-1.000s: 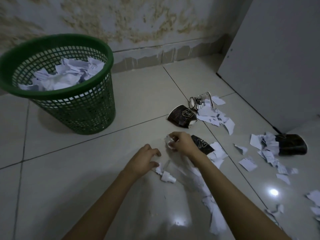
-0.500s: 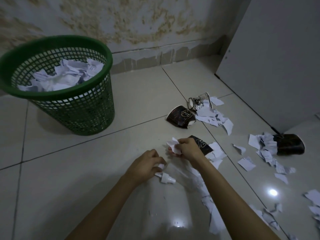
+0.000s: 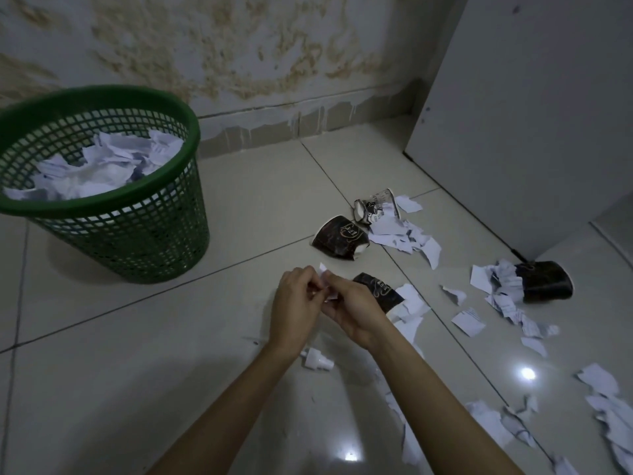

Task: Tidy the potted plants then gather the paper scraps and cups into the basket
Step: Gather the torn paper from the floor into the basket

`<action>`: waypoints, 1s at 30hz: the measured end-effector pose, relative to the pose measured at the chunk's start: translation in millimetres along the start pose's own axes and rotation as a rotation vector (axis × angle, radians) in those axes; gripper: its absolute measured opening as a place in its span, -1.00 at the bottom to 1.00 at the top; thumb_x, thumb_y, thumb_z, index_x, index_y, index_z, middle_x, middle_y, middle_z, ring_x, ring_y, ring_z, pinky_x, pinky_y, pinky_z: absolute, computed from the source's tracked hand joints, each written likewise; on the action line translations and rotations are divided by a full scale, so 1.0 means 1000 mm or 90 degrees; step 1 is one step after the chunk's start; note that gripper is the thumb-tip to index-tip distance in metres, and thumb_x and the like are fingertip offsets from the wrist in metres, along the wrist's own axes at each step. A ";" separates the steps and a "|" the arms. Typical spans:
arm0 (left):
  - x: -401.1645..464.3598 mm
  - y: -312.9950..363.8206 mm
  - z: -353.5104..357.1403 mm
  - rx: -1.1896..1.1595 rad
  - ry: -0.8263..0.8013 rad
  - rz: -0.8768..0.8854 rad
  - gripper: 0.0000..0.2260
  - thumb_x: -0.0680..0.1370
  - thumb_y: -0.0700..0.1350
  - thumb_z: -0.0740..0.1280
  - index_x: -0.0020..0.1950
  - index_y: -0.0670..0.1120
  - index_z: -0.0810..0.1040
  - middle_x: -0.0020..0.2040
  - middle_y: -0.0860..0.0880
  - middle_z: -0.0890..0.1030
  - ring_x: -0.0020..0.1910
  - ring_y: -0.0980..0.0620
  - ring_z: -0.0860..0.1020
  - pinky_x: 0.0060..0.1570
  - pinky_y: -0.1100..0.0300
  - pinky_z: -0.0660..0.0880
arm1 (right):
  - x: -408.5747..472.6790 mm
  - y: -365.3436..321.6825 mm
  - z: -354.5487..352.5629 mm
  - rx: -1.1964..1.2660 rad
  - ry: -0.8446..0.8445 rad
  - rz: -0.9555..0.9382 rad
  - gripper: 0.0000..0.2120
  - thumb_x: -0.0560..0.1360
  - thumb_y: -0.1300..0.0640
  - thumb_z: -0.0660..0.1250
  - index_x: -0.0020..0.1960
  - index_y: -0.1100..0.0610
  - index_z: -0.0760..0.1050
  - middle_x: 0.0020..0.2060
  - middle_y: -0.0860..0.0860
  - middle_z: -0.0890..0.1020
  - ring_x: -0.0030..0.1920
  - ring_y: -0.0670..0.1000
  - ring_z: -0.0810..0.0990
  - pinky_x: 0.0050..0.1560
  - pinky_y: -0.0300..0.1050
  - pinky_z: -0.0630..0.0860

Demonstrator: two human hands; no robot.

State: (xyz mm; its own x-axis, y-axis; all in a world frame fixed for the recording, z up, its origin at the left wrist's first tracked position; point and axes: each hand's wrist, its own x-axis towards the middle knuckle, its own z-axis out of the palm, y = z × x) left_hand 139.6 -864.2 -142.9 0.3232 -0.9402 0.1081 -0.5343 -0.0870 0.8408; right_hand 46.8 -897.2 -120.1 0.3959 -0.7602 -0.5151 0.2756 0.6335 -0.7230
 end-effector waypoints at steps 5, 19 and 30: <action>-0.005 0.006 0.005 -0.045 -0.089 0.025 -0.85 0.44 -0.28 0.40 -0.14 -0.12 0.45 -0.10 -0.05 0.44 -0.18 0.04 0.48 -0.21 0.47 0.39 | -0.010 -0.003 -0.013 -0.044 0.072 0.019 -0.75 0.59 0.29 0.13 -0.24 0.23 0.45 -0.31 0.09 0.56 -0.28 -0.05 0.56 -0.22 -0.21 0.53; 0.035 0.054 -0.122 0.457 0.342 0.181 -0.76 0.33 -0.23 0.45 -0.02 -0.17 0.56 -0.07 -0.18 0.57 -0.05 -0.18 0.55 -0.05 -0.01 0.46 | 0.010 -0.035 0.032 -0.673 0.014 0.049 -0.66 0.56 0.15 0.19 0.33 0.12 0.31 0.12 0.17 0.55 -0.13 0.00 0.51 -0.13 -0.15 0.43; 0.055 0.022 -0.175 0.548 0.282 -0.185 -0.72 0.53 -0.22 0.24 0.24 -0.17 0.44 0.18 -0.18 0.50 0.32 -0.17 0.31 0.35 -0.38 -0.17 | 0.038 -0.028 0.026 -0.989 0.022 0.079 -0.56 0.56 0.07 0.19 0.36 0.28 0.27 0.35 0.19 0.38 0.33 0.12 0.39 0.21 -0.16 0.36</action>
State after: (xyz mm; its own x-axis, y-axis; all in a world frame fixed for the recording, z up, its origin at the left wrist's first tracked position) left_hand 282.4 -860.5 -25.6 0.6981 -0.6526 0.2946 -0.7139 -0.6661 0.2161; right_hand 76.9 -940.4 -108.0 0.3213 -0.7324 -0.6003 -0.9083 -0.0590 -0.4141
